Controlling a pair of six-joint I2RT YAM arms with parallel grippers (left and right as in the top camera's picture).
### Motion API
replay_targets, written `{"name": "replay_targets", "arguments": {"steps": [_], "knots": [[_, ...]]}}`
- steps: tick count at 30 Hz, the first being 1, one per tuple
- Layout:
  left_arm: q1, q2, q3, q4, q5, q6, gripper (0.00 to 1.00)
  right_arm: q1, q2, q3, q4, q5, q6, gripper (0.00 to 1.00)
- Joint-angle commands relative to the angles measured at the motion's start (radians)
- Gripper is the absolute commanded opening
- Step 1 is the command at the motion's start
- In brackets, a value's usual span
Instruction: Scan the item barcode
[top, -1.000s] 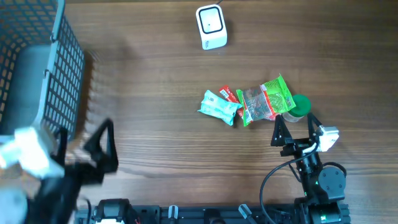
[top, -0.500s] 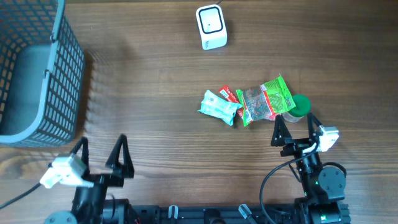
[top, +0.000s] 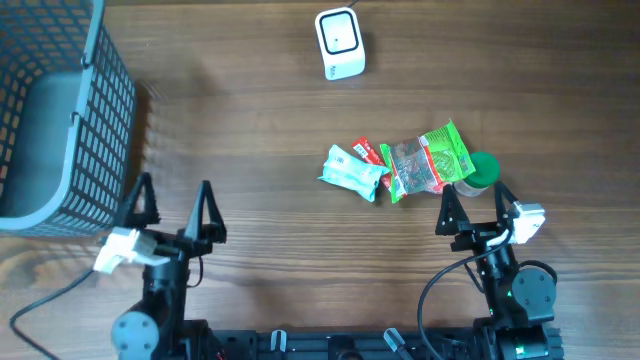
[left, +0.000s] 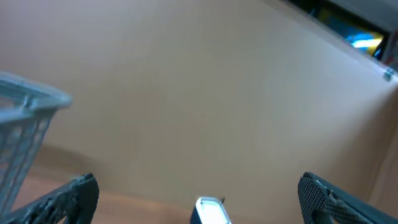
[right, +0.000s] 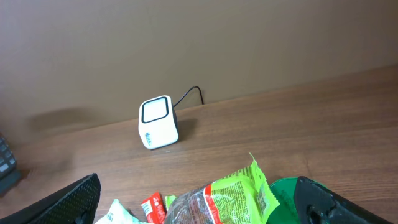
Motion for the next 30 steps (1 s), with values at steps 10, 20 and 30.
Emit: {"name": "replay_targets", "arguments": {"steps": [10, 20, 30], "knots": [[0.008, -0.008, -0.081, -0.351, 0.0, 0.01, 1.0, -0.007, -0.002, -0.001, 0.003, 0.002, 0.01, 1.0], [0.026, -0.009, -0.081, -0.367, -0.014, 0.058, 1.0, -0.007, -0.002, -0.001, 0.003, 0.002, 0.01, 1.0], [0.026, -0.009, -0.081, -0.367, -0.014, 0.058, 1.0, -0.007, -0.002, -0.001, 0.003, 0.002, 0.01, 1.0]]}}
